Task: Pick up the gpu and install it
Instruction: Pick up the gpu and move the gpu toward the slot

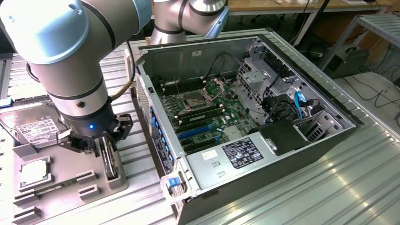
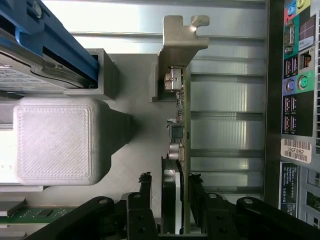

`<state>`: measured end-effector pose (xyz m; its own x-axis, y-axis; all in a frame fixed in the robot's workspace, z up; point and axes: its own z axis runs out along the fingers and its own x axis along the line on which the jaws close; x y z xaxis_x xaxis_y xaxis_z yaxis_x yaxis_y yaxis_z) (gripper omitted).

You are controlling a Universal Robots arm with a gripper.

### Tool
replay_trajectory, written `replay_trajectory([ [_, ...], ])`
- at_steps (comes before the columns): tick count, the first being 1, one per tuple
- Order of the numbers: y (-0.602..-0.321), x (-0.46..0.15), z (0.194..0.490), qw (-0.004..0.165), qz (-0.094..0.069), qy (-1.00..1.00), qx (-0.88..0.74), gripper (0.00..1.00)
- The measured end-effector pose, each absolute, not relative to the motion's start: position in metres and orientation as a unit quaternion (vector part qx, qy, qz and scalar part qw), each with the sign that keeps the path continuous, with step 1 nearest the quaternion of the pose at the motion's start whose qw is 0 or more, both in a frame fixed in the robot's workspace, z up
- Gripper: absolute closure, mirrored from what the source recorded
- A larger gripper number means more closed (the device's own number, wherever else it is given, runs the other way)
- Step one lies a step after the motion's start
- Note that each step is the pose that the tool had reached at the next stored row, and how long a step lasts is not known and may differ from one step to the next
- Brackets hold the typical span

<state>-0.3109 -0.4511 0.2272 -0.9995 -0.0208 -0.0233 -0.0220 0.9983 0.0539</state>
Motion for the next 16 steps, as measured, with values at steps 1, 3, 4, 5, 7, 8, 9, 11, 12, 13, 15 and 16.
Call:
replay_trajectory([
  [1,-0.4511,-0.3109,0.2272,0.011,0.027,1.000,-0.011,0.58],
  [3,-0.4511,-0.3109,0.2272,0.011,0.027,1.000,-0.011,0.66],
  [4,-0.4511,-0.3109,0.2272,0.011,0.027,1.000,-0.011,0.66],
  [5,-0.4511,-0.3109,0.2272,0.011,0.027,1.000,-0.011,0.66],
  [7,-0.4511,-0.3109,0.2272,0.011,0.027,1.000,-0.011,0.66],
  [8,-0.4511,-0.3109,0.2272,0.011,0.027,1.000,-0.011,0.66],
  [9,-0.4511,-0.3109,0.2272,0.011,0.027,1.000,-0.011,0.66],
  [11,-0.4511,-0.3109,0.2272,0.011,0.027,1.000,-0.011,0.66],
  [12,-0.4511,-0.3109,0.2272,0.011,0.027,1.000,-0.011,0.66],
  [13,-0.4511,-0.3109,0.2272,0.011,0.027,1.000,-0.011,0.66],
  [15,-0.4511,-0.3109,0.2272,0.011,0.027,1.000,-0.011,0.67],
  [16,-0.4511,-0.3109,0.2272,0.011,0.027,1.000,-0.011,0.67],
])
